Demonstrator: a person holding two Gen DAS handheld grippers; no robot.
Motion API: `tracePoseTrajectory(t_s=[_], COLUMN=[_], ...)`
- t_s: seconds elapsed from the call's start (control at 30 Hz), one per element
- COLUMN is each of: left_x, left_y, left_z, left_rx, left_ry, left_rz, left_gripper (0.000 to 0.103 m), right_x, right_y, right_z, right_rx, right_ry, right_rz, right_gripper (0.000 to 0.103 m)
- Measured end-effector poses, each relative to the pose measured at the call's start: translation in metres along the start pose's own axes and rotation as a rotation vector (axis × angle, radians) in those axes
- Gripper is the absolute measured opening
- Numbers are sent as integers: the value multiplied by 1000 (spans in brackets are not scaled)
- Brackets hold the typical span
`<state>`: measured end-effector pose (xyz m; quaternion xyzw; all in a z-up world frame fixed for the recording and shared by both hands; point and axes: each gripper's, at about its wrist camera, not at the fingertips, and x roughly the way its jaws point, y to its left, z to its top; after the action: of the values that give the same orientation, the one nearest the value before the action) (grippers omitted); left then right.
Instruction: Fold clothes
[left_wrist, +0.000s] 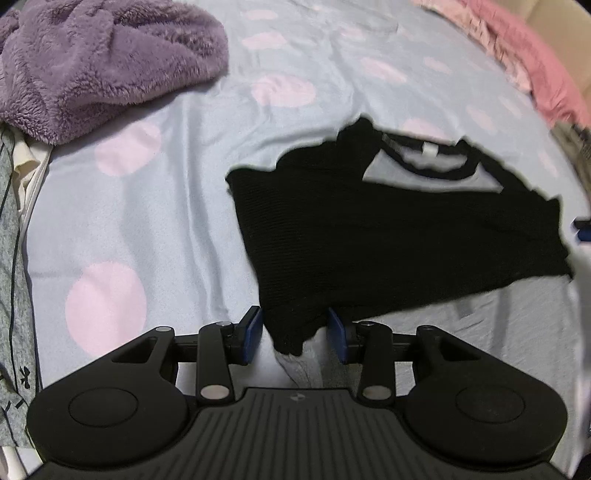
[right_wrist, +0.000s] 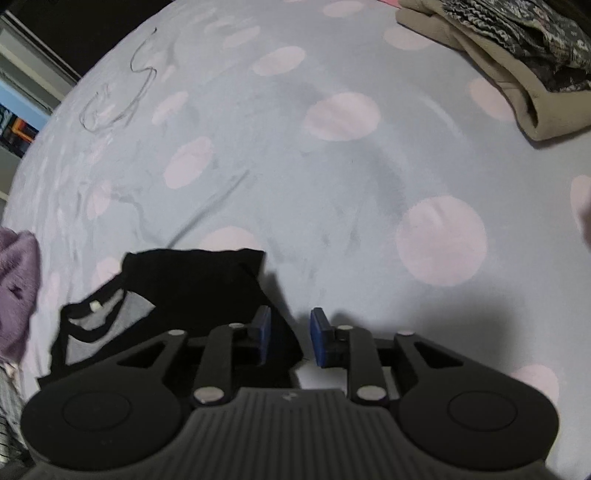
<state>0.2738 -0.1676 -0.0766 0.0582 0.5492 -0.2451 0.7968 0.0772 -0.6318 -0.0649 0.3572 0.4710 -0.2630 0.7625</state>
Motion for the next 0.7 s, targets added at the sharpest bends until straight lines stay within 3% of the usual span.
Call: tracePoseTrajectory(t_s=[0.1, 0.23, 0.3, 0.4, 0.47, 0.5, 0.53, 0.57, 0.7], left_x=[-11, -10, 1, 22, 33, 33, 32, 30, 27], left_y=[13, 29, 34, 40, 44, 43, 42, 41, 39], left_z=[12, 31, 36, 36, 33, 32, 32, 33, 36], left_rx=[-48, -176, -209, -251, -272, -258, -240, -239, -241], left_ry=[-48, -129, -138, -143, -148, -162, -177, -188, -214], left_rz=[-28, -26, -52, -54, -64, -71, -78, -77, -50], left_gripper=[37, 45, 45, 44, 36, 22, 11, 10, 8], right_x=[-4, -4, -2, 6, 14, 17, 20, 23, 24], right_y=[4, 11, 14, 15, 16, 17, 18, 20, 18], right_z=[0, -1, -1, 0, 1, 2, 2, 2, 4], right_rx=[-20, -67, -89, -85, -80, -80, -85, -92, -86], right_ry=[-15, -65, -99, -123, -121, -121, -123, -121, -194], right_rz=[5, 57, 59, 73, 90, 95, 97, 97, 44], right_gripper=[27, 31, 39, 41, 40, 35, 23, 5, 4])
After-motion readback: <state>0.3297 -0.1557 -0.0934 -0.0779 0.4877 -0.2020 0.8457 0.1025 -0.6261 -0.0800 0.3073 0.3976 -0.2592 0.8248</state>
